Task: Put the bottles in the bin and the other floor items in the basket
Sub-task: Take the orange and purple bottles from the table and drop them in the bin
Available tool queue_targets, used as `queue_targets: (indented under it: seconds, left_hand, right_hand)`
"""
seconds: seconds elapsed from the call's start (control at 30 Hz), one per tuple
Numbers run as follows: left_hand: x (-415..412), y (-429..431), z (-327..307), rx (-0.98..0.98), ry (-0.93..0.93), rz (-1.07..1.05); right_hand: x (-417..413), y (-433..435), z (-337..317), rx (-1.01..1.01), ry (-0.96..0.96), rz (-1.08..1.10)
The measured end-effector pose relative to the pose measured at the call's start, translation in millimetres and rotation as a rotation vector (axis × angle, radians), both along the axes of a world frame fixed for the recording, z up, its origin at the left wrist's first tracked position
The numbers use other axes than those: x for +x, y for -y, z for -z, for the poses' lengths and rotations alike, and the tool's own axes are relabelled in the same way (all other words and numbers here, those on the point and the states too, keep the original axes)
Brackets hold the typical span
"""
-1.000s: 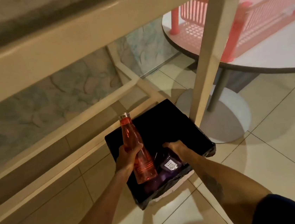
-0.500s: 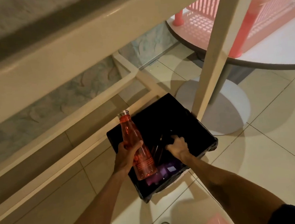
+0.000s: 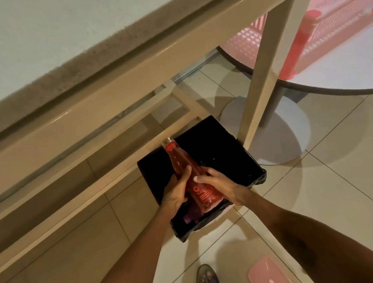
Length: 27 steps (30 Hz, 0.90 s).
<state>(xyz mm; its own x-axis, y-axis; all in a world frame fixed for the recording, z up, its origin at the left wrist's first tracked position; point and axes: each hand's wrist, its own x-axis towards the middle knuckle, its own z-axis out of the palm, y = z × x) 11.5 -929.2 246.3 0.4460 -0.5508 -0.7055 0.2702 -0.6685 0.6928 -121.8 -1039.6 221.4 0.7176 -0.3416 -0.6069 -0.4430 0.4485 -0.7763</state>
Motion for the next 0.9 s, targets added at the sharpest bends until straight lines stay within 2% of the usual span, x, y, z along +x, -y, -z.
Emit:
queue_targets:
  seconds: [0.07, 0.13, 0.23, 0.3, 0.43, 0.57, 0.77, 0.9]
  left_hand:
    - [2, -2, 3, 0.136, 0.206, 0.165]
    - [11, -6, 10, 0.26, 0.506, 0.371]
    - [31, -14, 18, 0.332, 0.793, 0.562]
    - [41, -22, 23, 0.354, 0.871, 0.62]
    - [58, -36, 35, 0.362, 0.909, 0.63]
    - [68, -40, 39, 0.377, 0.858, 0.643]
    - [73, -40, 34, 0.383, 0.822, 0.648]
    - [69, -42, 31, 0.382, 0.802, 0.649]
  right_hand:
    - [0, 11, 2, -0.251, -0.112, -0.058]
    - [0, 24, 8, -0.552, -0.28, -0.159]
    - [0, 33, 19, -0.924, -0.496, -0.327]
    - [2, 32, 28, -1.09, -0.591, -0.475]
    - [14, 23, 38, -1.292, -0.729, -0.733]
    - [35, 14, 42, -1.386, -0.781, -0.847]
    - [47, 4, 49, -1.174, -0.687, -0.793]
    - [38, 5, 41, -1.125, -0.682, -0.694]
